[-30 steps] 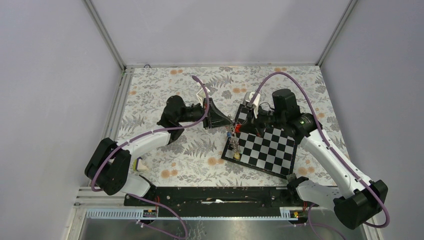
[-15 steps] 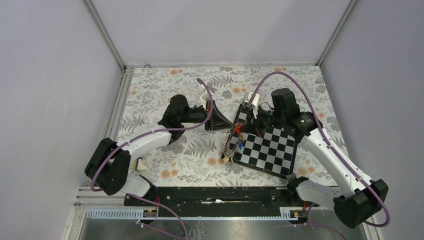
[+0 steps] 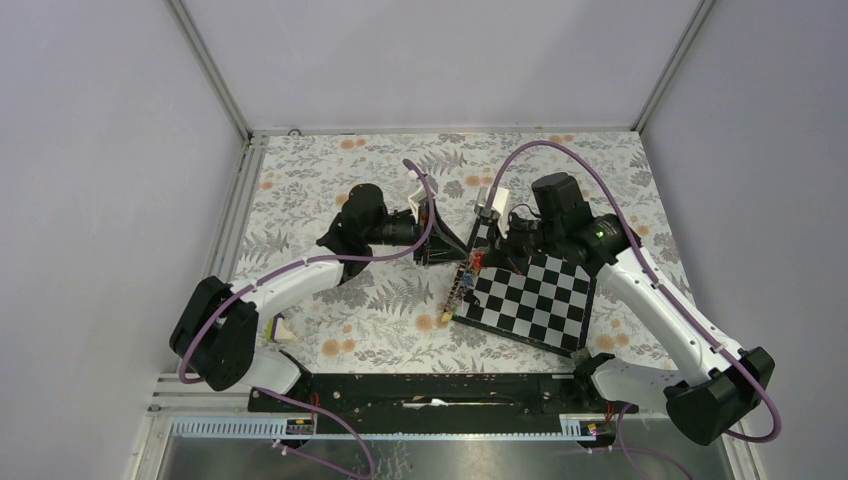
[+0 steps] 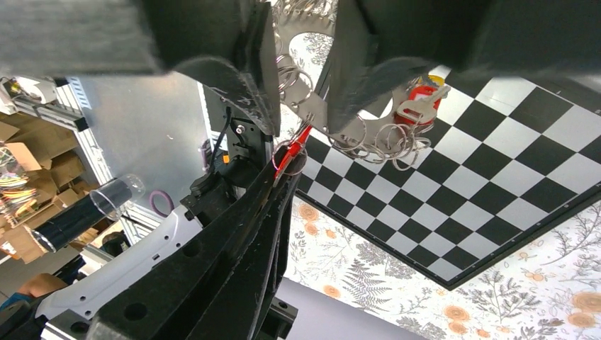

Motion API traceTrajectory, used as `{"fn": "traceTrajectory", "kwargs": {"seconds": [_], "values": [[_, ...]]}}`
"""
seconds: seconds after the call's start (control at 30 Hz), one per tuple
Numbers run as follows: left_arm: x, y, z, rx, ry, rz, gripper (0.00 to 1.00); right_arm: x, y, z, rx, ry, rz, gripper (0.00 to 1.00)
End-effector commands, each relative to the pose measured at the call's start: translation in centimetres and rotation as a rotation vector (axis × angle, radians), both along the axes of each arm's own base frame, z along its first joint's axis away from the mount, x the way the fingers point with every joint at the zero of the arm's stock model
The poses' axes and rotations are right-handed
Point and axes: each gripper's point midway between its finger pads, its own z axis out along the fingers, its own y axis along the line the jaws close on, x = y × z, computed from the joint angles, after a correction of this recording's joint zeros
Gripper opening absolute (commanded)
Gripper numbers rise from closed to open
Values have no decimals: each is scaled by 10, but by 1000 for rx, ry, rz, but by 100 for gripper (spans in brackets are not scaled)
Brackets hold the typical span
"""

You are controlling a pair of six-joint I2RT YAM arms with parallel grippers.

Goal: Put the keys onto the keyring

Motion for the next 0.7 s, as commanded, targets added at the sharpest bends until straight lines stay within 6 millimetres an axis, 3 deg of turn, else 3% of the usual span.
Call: {"fn": "traceTrajectory", "kwargs": {"seconds": [0.0,0.2,0.37,0.67], "values": [[5,1,35,-50,-141,12,41,6,5,27,27,-74,10,0],[0,7,27,-37,-162,-8,81,11,7,36,42,-95,-9,0],[-4,8,22,-32,-132,-6,98,20,5,40,44,-102,-65,0],[10,-3,-3,11,-62,103,99,32,6,44,50,-112,-123,0]]}}
